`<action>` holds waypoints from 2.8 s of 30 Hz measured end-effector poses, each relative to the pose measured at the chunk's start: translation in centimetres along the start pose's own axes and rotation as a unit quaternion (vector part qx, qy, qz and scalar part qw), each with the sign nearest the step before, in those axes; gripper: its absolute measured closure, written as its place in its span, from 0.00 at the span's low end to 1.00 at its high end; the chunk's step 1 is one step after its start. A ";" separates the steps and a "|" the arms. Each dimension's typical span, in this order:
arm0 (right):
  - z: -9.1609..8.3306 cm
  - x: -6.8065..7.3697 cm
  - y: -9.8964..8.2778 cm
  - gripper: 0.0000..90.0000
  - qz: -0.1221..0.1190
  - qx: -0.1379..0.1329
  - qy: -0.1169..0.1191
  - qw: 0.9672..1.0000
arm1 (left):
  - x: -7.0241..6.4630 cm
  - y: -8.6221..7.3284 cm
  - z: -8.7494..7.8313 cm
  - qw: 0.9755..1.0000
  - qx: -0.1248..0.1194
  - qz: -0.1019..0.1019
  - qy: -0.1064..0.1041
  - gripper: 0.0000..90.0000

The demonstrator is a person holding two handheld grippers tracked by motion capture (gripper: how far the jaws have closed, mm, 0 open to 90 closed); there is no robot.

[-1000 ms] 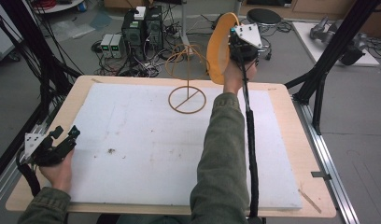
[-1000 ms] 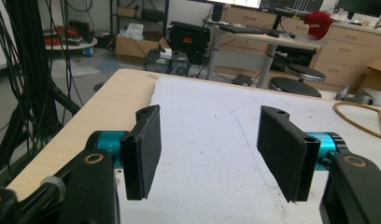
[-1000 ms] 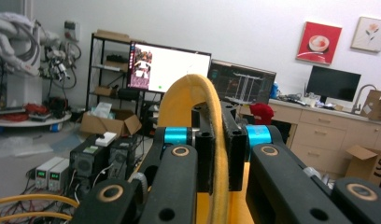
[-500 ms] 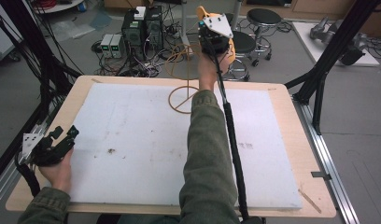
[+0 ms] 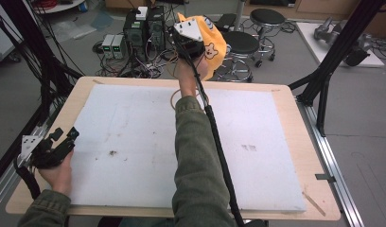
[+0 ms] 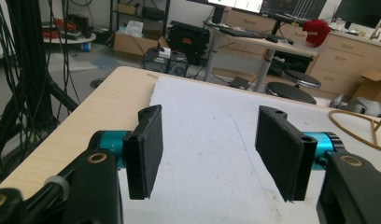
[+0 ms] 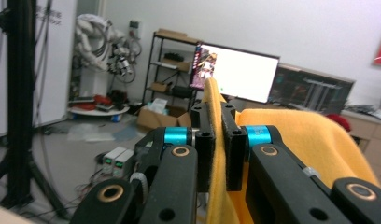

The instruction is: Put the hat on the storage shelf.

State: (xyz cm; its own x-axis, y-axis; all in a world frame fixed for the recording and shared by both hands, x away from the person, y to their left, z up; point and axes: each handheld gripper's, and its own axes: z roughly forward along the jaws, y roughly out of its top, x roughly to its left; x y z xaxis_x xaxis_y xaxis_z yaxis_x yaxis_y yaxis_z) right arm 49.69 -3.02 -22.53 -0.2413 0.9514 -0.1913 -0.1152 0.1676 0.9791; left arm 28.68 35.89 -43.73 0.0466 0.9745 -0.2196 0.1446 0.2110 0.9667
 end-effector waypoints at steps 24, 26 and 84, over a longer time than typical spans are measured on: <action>1.6 7.6 -7.0 0.95 -0.012 0.088 0.073 0.993 | 0.1 0.0 0.1 1.000 0.007 -0.004 -0.004 0.46; 1.8 8.1 -7.5 0.95 -0.024 0.102 0.073 0.992 | 0.1 0.0 0.1 1.000 0.007 -0.004 -0.003 0.46; -5.4 1.3 -2.7 0.33 0.071 0.031 0.142 0.987 | -0.5 -0.2 -0.3 1.000 0.012 0.011 -0.014 0.46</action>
State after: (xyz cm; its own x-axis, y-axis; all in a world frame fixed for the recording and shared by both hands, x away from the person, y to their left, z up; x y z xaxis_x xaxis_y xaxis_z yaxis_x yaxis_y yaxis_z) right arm 44.49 -3.63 -25.82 -0.5116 0.8574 -0.0554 -0.0039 0.0621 0.9981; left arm 28.35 35.41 -43.78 0.0776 0.9763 -0.2022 0.1669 0.1872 0.9680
